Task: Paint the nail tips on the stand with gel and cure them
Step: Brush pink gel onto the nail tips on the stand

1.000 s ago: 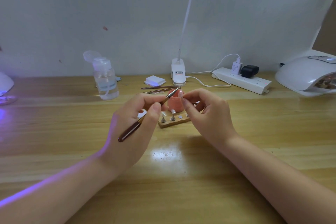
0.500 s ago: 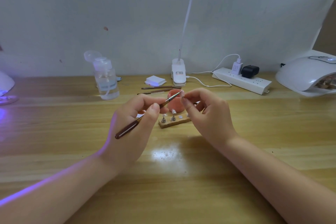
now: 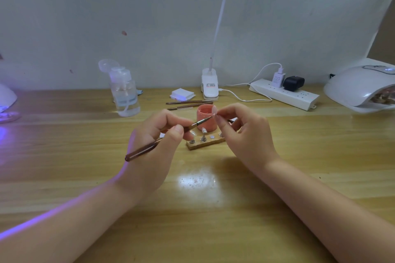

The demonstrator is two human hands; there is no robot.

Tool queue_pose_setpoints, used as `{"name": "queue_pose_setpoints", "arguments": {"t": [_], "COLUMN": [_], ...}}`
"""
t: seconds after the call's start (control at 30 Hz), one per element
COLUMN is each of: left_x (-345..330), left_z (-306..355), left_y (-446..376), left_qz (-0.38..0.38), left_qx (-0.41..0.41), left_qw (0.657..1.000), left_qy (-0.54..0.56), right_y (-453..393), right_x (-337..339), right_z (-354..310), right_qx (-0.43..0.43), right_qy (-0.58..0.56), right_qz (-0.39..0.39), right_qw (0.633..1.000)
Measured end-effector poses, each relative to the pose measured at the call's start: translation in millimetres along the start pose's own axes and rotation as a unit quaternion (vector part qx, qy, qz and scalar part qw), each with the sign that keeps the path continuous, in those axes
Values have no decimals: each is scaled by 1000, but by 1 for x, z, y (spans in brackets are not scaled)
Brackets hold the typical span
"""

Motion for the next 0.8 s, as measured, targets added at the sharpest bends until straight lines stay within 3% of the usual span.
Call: {"name": "queue_pose_setpoints", "arguments": {"t": [0.8], "left_x": [3], "left_z": [2], "left_y": [1], "left_qz": [7], "left_qx": [-12], "left_qw": [1000], "left_qy": [7], "right_y": [0], "right_x": [2], "right_z": [6], "right_qx": [-5], "right_qy": [37], "right_qz": [9], "right_qw": [999]}}
Point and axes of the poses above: each hand's wrist, its own y-axis away from the middle knuckle, its own x-axis out of the back of the hand, z = x × y, the point moved 5 cm from there along -y, towards the middle knuckle, and after that the axes turned 10 degrees about z, right-handed, at the moved point
